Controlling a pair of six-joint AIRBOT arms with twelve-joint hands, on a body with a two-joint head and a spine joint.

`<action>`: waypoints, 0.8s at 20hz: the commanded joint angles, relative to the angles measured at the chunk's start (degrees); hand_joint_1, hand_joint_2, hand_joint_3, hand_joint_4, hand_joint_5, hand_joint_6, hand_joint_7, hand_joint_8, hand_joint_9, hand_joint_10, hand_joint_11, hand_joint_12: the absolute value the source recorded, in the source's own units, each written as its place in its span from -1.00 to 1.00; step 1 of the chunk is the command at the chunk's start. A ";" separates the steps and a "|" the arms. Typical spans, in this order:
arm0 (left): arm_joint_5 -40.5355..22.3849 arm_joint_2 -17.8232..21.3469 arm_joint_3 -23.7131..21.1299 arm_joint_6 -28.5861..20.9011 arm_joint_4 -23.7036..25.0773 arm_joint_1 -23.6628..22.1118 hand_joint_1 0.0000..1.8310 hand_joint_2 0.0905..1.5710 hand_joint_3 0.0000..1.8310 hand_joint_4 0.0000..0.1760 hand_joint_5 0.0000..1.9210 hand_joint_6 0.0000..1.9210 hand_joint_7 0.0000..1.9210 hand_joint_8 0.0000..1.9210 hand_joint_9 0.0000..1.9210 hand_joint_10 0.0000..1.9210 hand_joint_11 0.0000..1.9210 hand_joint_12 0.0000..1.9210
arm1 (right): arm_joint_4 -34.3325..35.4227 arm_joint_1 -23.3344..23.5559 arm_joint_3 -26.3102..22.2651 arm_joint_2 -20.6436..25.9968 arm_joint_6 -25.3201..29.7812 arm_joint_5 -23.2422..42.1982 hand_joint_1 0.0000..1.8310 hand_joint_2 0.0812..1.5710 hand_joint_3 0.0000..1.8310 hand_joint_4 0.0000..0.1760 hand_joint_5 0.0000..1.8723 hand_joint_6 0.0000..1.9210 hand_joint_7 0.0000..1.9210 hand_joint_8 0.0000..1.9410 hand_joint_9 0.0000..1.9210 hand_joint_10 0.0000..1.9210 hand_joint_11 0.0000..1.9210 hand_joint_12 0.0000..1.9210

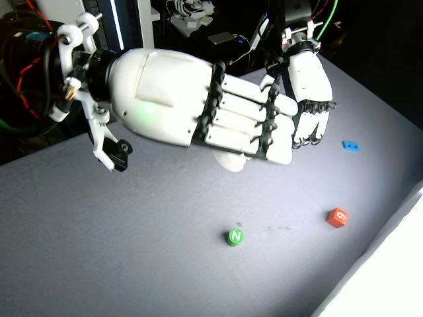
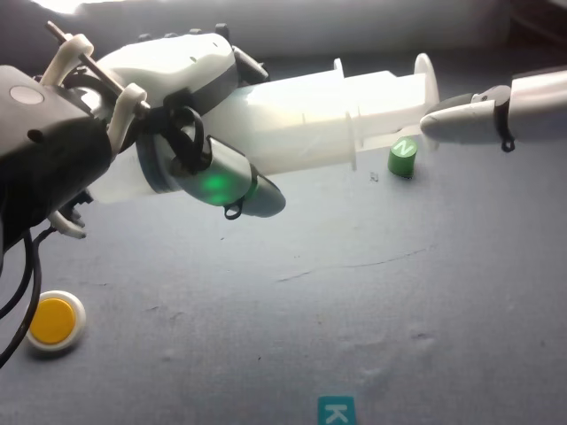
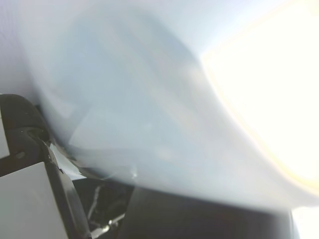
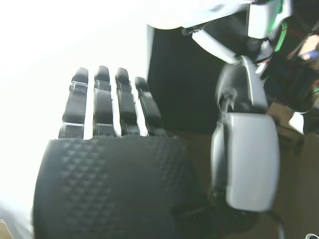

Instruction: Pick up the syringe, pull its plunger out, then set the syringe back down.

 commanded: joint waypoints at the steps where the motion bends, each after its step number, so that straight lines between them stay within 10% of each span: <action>1: -1.69 0.63 -0.34 0.20 2.31 -1.06 0.33 0.41 -1.00 -1.00 0.01 -0.04 -0.02 0.21 -0.07 -0.34 -0.42 0.18 | 1.20 1.53 0.21 -0.26 0.45 6.25 -0.02 0.18 -1.00 -1.00 -0.94 -0.98 -0.88 -0.99 -0.90 -0.99 -1.00 -0.80; 16: -1.24 0.79 0.26 1.20 1.39 -0.69 0.33 0.41 -1.00 -1.00 -0.01 -0.04 -0.02 0.22 -0.08 -0.34 -0.43 0.18 | 3.92 0.46 2.61 -3.63 3.50 1.06 -0.14 0.20 -1.00 -1.00 -0.93 -0.99 -0.88 -1.00 -0.89 -1.00 -1.00 -0.76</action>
